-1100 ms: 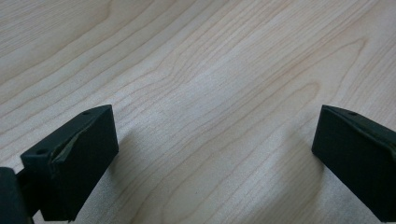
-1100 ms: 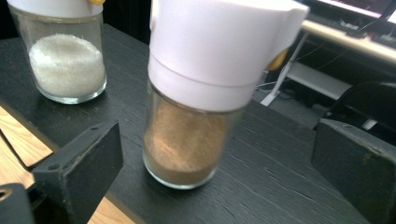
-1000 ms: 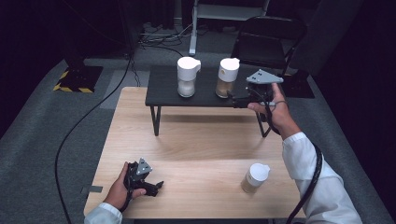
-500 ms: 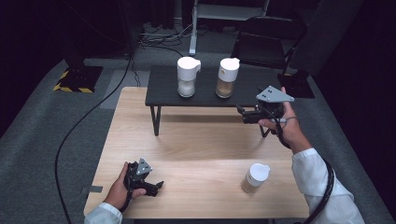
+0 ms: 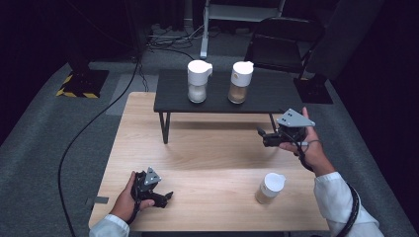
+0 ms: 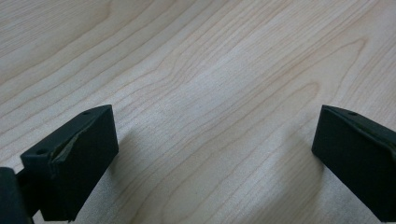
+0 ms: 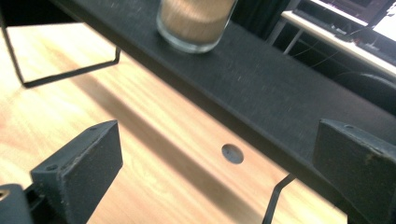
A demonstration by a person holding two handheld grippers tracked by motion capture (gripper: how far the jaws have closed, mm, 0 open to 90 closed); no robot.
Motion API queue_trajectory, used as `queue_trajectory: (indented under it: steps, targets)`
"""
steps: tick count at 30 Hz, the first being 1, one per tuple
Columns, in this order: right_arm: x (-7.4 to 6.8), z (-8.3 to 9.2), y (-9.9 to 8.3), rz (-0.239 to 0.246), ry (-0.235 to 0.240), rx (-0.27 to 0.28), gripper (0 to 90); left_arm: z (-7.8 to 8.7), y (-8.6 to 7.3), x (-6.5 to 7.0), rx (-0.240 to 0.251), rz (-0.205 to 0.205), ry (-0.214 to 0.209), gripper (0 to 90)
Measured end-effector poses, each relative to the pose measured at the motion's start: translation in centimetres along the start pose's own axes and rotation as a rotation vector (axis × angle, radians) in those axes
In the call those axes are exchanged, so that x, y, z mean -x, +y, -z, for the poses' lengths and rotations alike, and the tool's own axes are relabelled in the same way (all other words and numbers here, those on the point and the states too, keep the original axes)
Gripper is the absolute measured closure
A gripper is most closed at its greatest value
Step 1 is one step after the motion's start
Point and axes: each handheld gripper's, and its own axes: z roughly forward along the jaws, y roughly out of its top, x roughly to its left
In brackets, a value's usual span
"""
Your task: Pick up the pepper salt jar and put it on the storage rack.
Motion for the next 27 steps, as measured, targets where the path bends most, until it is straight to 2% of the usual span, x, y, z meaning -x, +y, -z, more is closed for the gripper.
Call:
queue_trajectory:
  steps: [14, 17, 27]
  targets:
    - [-0.7, 0.7, -2.7, -0.006, -0.014, -0.037, 1.5, 0.0, 0.0, 0.0, 0.000, 0.000, 0.000, 0.0]
    - [-0.7, 0.8, -3.6, -0.031, -0.015, -0.046, 1.5, 0.0, 0.0, 0.0, 0.000, 0.000, 0.000, 0.0]
    - [-0.8, 1.2, -6.0, -0.068, -0.036, -0.093, 1.5, 0.0, 0.0, 0.0, 0.000, 0.000, 0.000, 0.0]
